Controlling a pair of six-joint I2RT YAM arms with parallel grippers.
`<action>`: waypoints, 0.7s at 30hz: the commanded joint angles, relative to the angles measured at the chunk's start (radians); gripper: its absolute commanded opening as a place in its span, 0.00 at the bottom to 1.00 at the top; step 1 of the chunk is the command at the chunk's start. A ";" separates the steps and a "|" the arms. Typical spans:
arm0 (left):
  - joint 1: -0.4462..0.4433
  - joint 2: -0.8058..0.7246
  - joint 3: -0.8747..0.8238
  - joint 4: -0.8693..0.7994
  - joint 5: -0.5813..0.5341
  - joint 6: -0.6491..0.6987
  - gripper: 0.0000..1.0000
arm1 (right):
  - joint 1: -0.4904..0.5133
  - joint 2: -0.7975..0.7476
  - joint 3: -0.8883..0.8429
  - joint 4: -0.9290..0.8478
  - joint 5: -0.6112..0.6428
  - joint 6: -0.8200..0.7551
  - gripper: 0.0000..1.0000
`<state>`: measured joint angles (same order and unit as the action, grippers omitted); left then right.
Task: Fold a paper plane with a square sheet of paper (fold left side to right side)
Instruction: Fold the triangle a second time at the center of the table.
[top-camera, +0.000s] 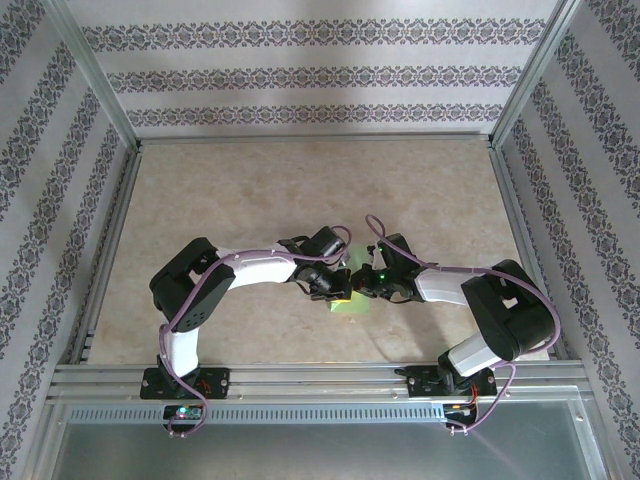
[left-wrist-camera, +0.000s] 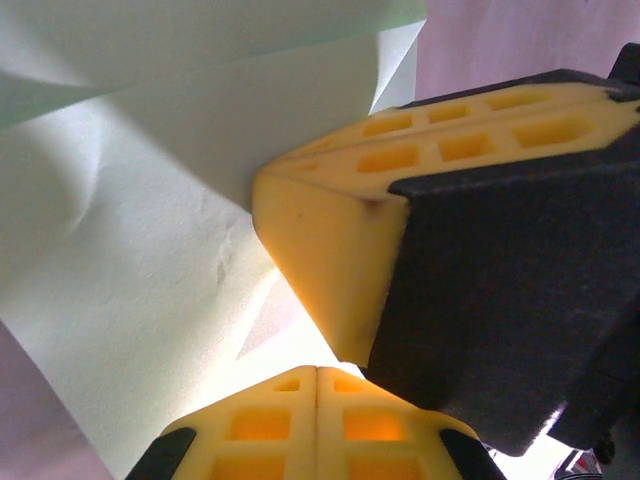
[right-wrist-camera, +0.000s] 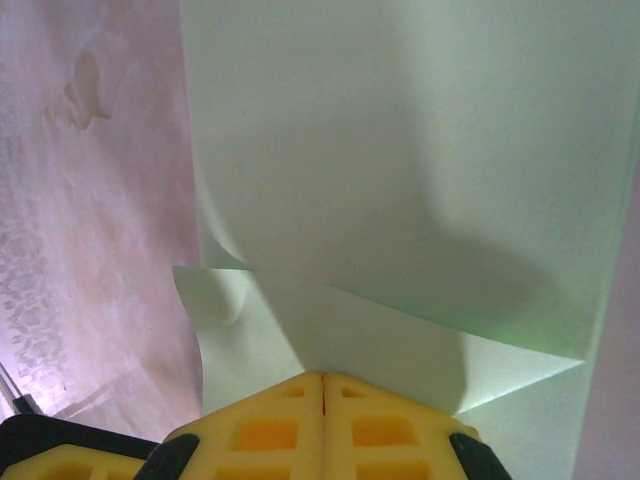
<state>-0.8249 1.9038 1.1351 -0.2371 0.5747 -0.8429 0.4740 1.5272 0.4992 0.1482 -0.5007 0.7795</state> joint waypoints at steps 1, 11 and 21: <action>0.014 0.046 -0.019 0.079 -0.036 -0.030 0.00 | 0.009 0.026 -0.030 -0.059 0.039 -0.013 0.00; 0.026 0.029 -0.059 0.097 -0.066 -0.054 0.00 | 0.009 0.029 -0.029 -0.059 0.039 -0.014 0.00; 0.027 0.024 -0.089 0.072 -0.066 -0.060 0.00 | 0.009 0.030 -0.028 -0.076 0.048 -0.022 0.00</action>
<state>-0.8097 1.9190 1.0798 -0.1654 0.5499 -0.8921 0.4740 1.5272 0.4992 0.1516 -0.4969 0.7795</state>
